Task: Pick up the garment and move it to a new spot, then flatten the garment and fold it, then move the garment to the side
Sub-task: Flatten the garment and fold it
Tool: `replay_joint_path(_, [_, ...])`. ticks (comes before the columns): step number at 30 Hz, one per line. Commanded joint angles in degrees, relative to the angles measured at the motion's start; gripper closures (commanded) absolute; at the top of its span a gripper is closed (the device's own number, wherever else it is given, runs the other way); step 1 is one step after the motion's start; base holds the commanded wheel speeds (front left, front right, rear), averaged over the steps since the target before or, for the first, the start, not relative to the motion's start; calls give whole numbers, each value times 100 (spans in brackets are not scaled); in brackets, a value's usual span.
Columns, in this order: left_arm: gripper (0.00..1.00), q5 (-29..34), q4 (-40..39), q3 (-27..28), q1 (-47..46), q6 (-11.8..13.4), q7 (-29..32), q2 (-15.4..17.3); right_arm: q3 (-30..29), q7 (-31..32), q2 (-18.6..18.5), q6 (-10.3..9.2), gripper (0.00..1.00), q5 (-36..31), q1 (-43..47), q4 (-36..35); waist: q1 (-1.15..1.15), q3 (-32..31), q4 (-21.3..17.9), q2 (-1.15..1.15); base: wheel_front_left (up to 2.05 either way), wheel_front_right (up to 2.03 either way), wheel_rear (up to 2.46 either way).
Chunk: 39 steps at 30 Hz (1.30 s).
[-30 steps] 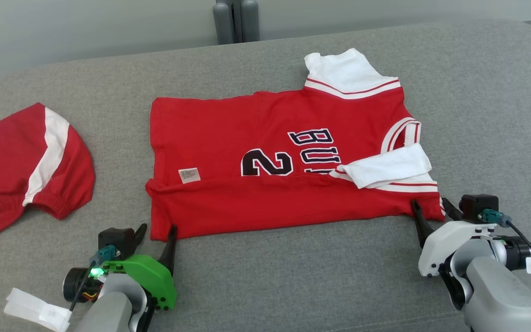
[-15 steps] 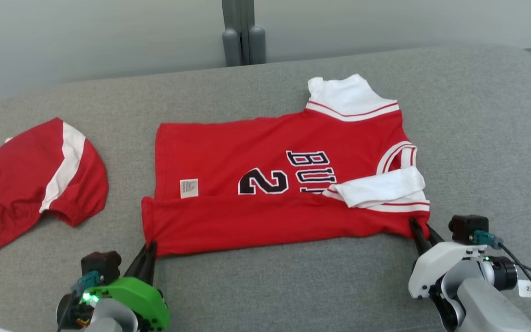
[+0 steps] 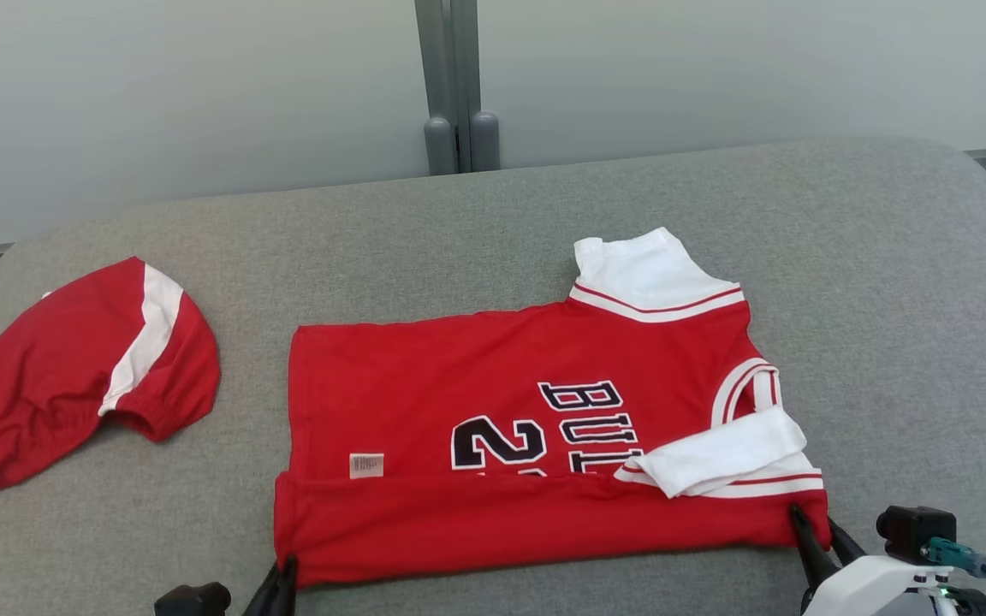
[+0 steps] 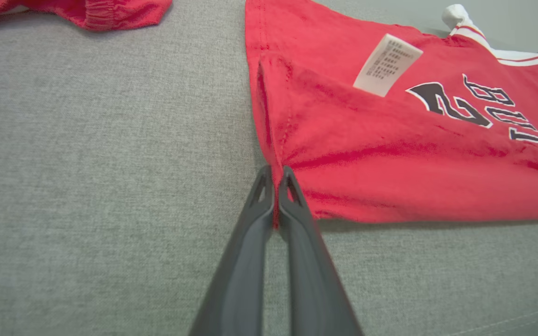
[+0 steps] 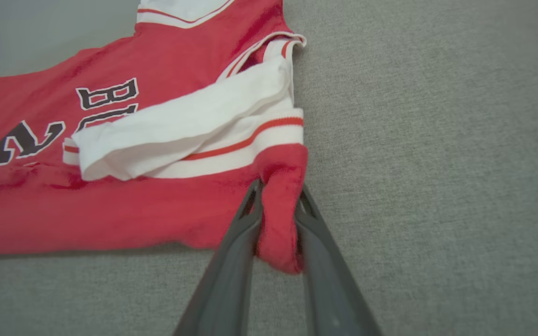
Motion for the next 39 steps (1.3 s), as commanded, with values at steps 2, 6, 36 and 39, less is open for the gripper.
replay_joint_path(2, [0, 107, -121, 30, 40, 73, -1, 27, -139, 10, 39, -6, 0, -23, 105, -173, 0, -41, -7, 0, 0, 0, 0])
replay_joint_path(6, [0, 283, -491, 210, 48, 153, -1, 18, -364, -56, 83, -4, 0, -230, 147, -546, 0, -125, -40, 0, 0, 0, 0])
replay_joint_path(36, [0, 1200, -2567, 1302, 852, 244, -1, 242, -1581, 49, 877, -4, 0, -2022, 1525, -3534, 0, -508, 173, 0, 0, 0, 0])
replay_joint_path(39, [0, 1218, -2474, 1257, 848, 186, -1, 246, -1568, 60, 895, -4, 0, -1978, 1577, -3495, 0, -504, 198, 0, 0, 0, 0])
